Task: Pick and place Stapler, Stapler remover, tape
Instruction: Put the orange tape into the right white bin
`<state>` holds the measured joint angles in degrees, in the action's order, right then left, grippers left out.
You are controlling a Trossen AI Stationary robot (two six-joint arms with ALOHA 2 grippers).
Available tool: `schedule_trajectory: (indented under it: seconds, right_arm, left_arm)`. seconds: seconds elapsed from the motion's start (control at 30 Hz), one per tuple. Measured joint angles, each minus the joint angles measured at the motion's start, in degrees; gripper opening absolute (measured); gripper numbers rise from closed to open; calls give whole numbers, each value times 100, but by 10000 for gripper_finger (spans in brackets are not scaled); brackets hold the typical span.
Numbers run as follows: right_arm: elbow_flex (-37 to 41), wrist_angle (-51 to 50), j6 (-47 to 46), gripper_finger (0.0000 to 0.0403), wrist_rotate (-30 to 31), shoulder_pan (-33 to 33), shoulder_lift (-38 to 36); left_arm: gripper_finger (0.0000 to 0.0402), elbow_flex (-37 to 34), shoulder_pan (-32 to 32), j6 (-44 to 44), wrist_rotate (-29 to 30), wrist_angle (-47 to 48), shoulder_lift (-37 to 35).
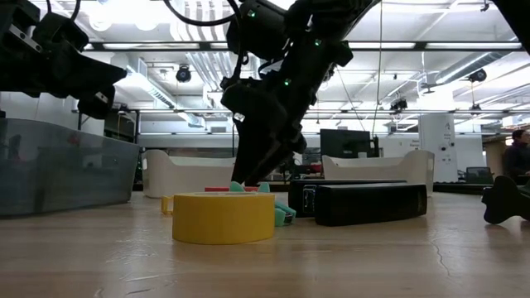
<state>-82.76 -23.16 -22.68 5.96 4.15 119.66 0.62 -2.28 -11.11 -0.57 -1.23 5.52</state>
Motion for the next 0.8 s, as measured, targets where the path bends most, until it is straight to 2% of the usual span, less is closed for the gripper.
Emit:
schedule_trajectory:
  seconds: [0.57, 0.8]
  right_arm:
    - [227, 144, -285, 192, -39, 41, -2]
    - [306, 187, -345, 152, -40, 39, -17]
  left_arm:
    - [12, 0, 0, 0, -1, 0, 0]
    - [12, 0, -1, 0, 0, 0, 0]
